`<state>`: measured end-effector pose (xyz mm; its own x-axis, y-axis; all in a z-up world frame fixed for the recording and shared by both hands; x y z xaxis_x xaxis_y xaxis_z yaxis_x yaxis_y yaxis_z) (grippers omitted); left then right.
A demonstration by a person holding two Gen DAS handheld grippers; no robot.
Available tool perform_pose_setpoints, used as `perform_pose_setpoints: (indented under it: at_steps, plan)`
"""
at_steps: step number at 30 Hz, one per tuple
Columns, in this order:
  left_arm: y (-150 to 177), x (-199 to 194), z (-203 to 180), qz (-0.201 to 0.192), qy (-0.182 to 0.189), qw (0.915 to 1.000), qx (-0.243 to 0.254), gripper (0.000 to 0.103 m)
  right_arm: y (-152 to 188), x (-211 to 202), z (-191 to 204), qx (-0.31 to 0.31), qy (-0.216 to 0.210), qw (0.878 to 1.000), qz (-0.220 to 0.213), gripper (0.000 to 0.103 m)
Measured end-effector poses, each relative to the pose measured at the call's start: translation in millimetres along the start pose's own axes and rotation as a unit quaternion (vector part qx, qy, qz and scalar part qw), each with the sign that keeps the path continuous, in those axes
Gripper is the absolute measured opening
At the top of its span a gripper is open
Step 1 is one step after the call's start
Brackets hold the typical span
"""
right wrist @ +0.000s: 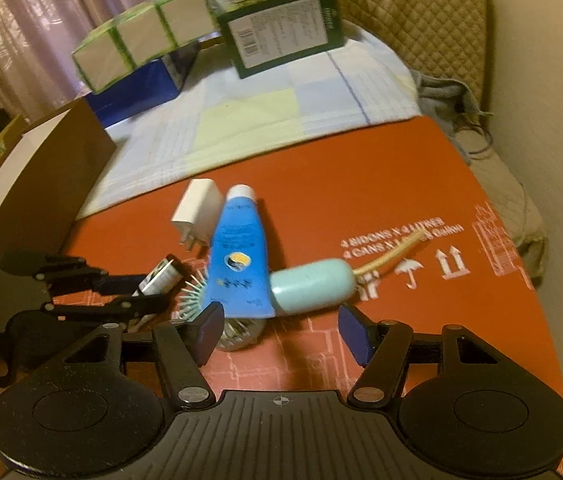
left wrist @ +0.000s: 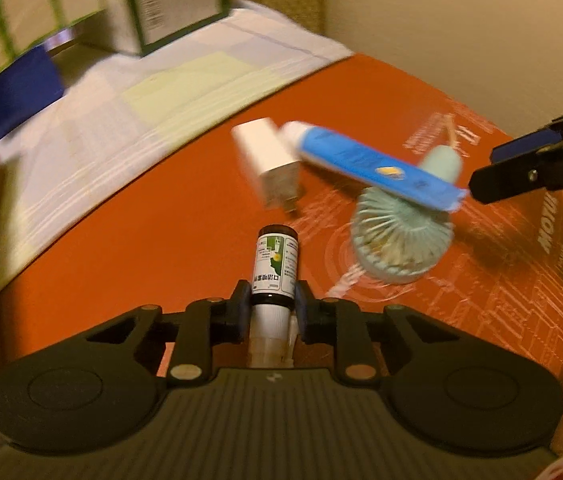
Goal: Organize rigid objects
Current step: 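Grasp the small brown bottle with the left gripper while the right gripper grasps the blue tube, then carry the brown bottle and blue tube over the brown box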
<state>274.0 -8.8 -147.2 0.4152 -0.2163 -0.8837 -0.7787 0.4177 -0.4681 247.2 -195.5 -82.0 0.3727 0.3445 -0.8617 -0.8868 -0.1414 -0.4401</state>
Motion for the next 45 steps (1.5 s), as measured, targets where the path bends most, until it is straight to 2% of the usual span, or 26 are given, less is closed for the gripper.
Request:
perform_pose_setpoints:
  at_steps: [4, 9, 18, 24, 27, 45]
  plan:
    - [8.8, -6.0, 21.5, 0.0, -0.035, 0.9981, -0.05, 0.02, -10.9, 7.8, 8.1, -0.019, -0.011, 1.0, -0.002, 0.059]
    - [12.0, -9.1, 43.4, 0.005, -0.073, 0.9917, -0.106, 0.02, -28.5, 25.1, 15.2, -0.032, -0.026, 0.999, 0.001, 0.057]
    - [15.1, -9.2, 69.5, 0.024, -0.108, 0.9807, -0.161, 0.02, -51.7, 68.9, 22.3, -0.059, -0.022, 0.998, 0.026, 0.053]
    - [13.2, -7.7, 72.0, 0.029, -0.111, 0.9791, -0.168, 0.02, -59.7, 88.3, 21.0, -0.064, -0.017, 0.997, 0.039, 0.051]
    - [12.0, -6.6, 72.5, 0.029, -0.111, 0.9788, -0.17, 0.02, -62.0, 95.7, 20.2, -0.067, -0.015, 0.997, 0.046, 0.04]
    - [11.2, -8.9, 72.7, 0.03, -0.106, 0.9792, -0.17, 0.02, -56.7, 74.2, 20.6, -0.064, -0.003, 0.998, 0.016, 0.038]
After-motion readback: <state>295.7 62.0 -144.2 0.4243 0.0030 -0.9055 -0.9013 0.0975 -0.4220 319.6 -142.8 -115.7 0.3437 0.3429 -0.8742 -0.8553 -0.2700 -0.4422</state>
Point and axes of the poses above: each gripper's, at about its wrist camera, not at the fingertips, and x roughly the way its jaws point, z to its left, y to its underside, the point moved 3 cm from there along x, roughly the way its jaws point, and after that the axes turned 6 degrees about z, right-handed, at the moved point
